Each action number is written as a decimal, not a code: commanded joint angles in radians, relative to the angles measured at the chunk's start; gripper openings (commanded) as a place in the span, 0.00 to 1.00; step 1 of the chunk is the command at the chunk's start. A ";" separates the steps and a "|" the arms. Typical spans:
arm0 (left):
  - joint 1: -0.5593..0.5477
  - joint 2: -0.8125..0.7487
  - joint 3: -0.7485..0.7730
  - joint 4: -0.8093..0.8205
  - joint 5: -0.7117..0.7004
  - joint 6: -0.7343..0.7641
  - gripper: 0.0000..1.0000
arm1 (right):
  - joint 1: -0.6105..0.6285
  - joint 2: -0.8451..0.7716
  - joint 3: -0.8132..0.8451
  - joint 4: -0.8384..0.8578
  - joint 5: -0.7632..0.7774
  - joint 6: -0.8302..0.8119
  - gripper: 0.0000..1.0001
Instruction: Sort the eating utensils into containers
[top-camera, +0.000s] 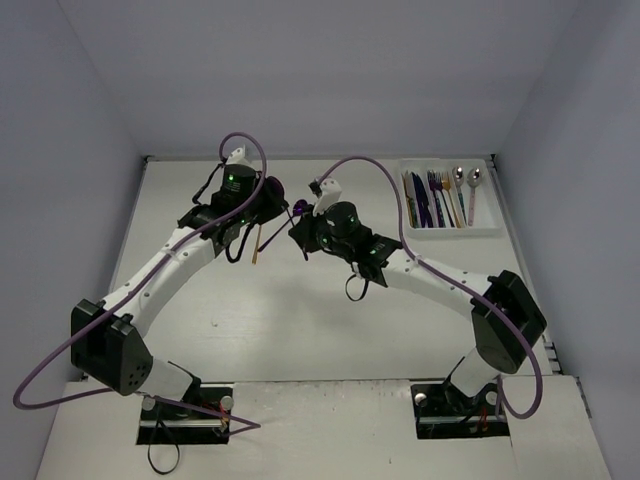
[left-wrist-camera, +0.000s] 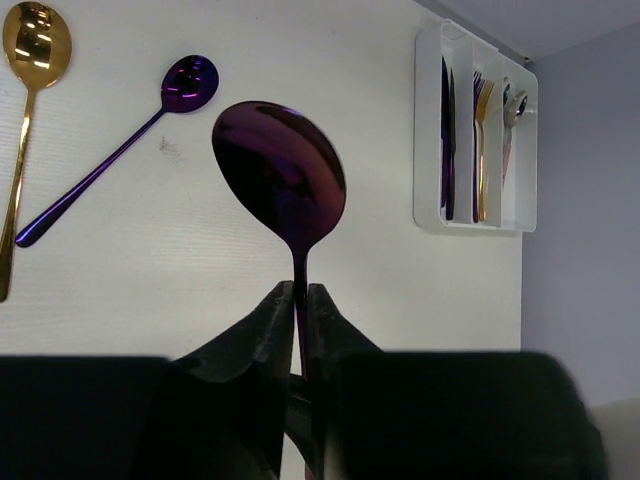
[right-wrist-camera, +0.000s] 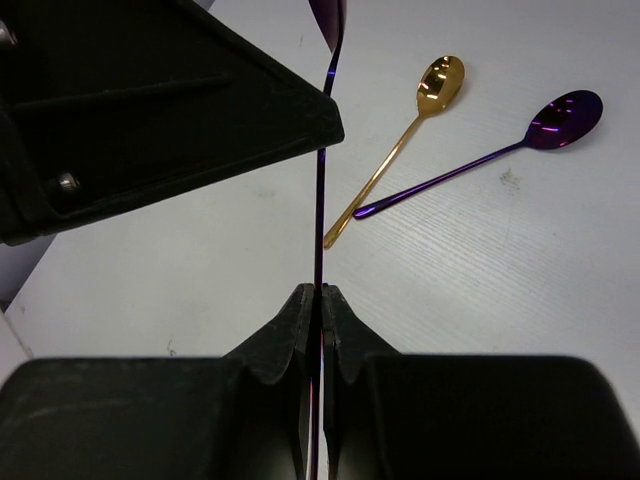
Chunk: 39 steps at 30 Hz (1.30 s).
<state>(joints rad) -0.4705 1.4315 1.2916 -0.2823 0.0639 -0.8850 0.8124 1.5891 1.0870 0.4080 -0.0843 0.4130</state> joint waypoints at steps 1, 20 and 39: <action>-0.018 -0.037 0.001 0.091 0.001 0.058 0.20 | -0.004 -0.075 -0.008 0.105 0.023 -0.027 0.00; 0.149 -0.214 -0.094 -0.099 -0.153 0.430 0.71 | -0.656 -0.117 -0.066 -0.105 -0.161 -0.235 0.00; 0.241 -0.178 -0.179 -0.129 -0.087 0.553 0.72 | -1.121 0.413 0.372 -0.170 -0.288 -0.404 0.00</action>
<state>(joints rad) -0.2298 1.2659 1.0809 -0.4295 -0.0290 -0.3619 -0.2748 1.9575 1.3558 0.1969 -0.3120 0.0341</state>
